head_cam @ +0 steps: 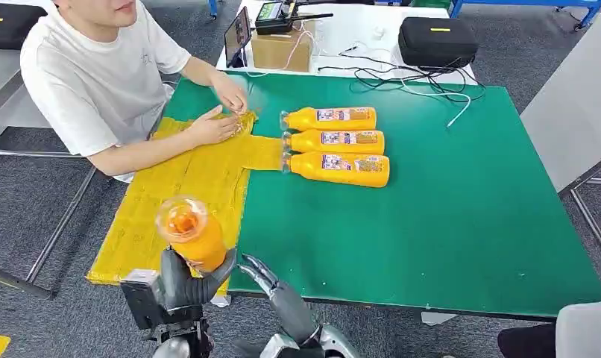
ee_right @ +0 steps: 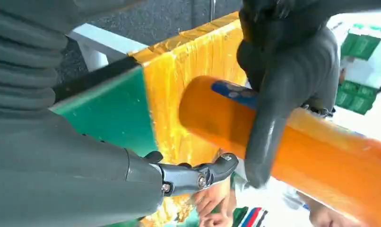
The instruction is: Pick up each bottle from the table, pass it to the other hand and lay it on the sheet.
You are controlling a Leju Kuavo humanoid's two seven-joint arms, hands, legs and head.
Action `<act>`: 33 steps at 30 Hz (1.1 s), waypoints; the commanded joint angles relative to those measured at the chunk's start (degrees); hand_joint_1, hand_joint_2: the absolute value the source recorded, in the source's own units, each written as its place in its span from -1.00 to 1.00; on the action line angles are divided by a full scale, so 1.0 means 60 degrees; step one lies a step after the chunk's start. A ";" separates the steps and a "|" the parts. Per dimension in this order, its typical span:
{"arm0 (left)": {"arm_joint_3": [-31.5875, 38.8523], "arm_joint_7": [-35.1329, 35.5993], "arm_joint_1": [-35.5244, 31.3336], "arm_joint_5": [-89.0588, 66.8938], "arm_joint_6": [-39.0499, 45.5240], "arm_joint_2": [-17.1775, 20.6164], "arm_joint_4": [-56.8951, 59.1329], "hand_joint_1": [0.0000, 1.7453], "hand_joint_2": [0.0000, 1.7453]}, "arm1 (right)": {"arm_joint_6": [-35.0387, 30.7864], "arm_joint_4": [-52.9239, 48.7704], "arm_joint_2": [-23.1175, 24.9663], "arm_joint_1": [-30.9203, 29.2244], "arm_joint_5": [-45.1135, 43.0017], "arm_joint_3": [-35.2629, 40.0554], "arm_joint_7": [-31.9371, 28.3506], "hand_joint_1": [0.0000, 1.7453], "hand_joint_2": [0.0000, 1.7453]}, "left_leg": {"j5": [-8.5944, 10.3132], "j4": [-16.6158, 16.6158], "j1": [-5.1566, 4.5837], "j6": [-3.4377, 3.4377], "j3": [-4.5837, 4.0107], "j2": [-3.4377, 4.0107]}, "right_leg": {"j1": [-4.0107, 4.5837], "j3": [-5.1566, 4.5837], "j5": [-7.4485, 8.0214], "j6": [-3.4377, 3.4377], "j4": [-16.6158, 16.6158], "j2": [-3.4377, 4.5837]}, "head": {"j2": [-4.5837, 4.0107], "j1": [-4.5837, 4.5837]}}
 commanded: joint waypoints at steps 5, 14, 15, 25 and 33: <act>0.3737 -0.0457 -0.1586 -0.5689 0.0655 -0.1178 0.3238 1.00 1.00 | -0.0373 0.0144 -0.0392 0.0128 -0.0242 -0.0240 -0.0319 -1.00 -1.00 | 0.0005 -0.0011 0.0005 -0.0010 0.0018 0.0004 | 0.0005 0.0023 0.0002 -0.0013 -0.0012 -0.0007 | 0.0000 0.0004; 0.6167 0.0757 -0.2946 -1.2412 0.0655 -0.1049 0.5565 1.00 1.00 | 0.0013 -0.0180 -0.0160 0.0097 -0.0248 -0.0600 -0.0351 -1.00 -1.00 | 0.0008 -0.0013 0.0004 -0.0010 0.0024 0.0009 | 0.0005 0.0023 0.0002 -0.0014 -0.0007 -0.0007 | 0.0000 0.0004; 0.6010 0.1121 -0.3286 -1.2657 0.0655 -0.0775 0.6349 1.00 1.00 | 0.0178 -0.0254 -0.0132 0.0127 -0.0276 -0.0641 -0.0317 -1.00 -1.00 | 0.0006 -0.0013 0.0010 -0.0017 0.0033 0.0003 | 0.0011 0.0036 0.0002 -0.0023 -0.0010 -0.0008 | 0.0000 0.0007; 0.3988 0.4065 -0.5135 -1.3040 -0.1117 0.0886 0.9783 1.00 1.00 | 0.0330 -0.0962 0.0203 0.0418 -0.0552 -0.1397 -0.0233 -1.00 -1.00 | 0.0013 -0.0004 0.0005 -0.0022 0.0021 0.0004 | 0.0005 0.0019 0.0000 -0.0020 0.0012 -0.0008 | 0.0000 -0.0004; 0.3592 0.4508 -0.5034 -1.2753 -0.2259 0.0976 0.9660 0.54 1.00 | 0.0260 -0.1320 0.0271 0.0627 -0.0888 -0.1925 -0.0061 -1.00 -1.00 | 0.0025 -0.0018 0.0012 -0.0034 0.0098 0.0009 | 0.0013 0.0092 0.0018 -0.0035 0.0003 0.0013 | 0.0004 0.0004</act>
